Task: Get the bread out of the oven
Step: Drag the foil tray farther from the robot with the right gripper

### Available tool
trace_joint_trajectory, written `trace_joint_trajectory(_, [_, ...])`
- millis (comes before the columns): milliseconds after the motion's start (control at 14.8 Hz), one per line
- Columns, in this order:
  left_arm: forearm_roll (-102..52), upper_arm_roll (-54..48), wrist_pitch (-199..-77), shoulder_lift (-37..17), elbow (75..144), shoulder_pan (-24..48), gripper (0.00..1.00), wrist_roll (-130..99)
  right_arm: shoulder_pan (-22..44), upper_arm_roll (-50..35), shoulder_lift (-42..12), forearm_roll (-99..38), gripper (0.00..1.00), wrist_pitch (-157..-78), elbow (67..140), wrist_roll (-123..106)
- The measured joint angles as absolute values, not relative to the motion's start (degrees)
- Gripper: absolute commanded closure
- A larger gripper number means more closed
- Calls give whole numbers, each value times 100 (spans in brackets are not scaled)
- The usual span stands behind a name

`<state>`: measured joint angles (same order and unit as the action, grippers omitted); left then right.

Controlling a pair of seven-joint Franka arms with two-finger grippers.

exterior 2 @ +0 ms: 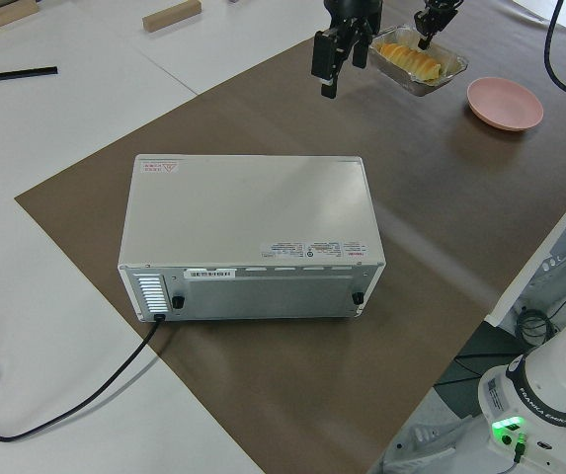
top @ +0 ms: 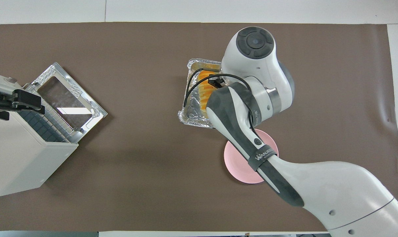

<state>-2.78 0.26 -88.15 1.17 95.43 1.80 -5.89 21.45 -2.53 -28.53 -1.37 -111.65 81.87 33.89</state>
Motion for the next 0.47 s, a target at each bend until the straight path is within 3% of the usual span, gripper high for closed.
trace_joint_trajectory(270, [-277, 42, -8816, 122, 9543, 180, 0, -589, 1455, -242, -2826, -151, 100, -11249, 8382, 2134])
trace_joint_trajectory(472, [-277, 43, -8816, 123, 9543, 179, 0, -589, 1011, -238, -2823, -151, 100, -12006, 8970, 1407])
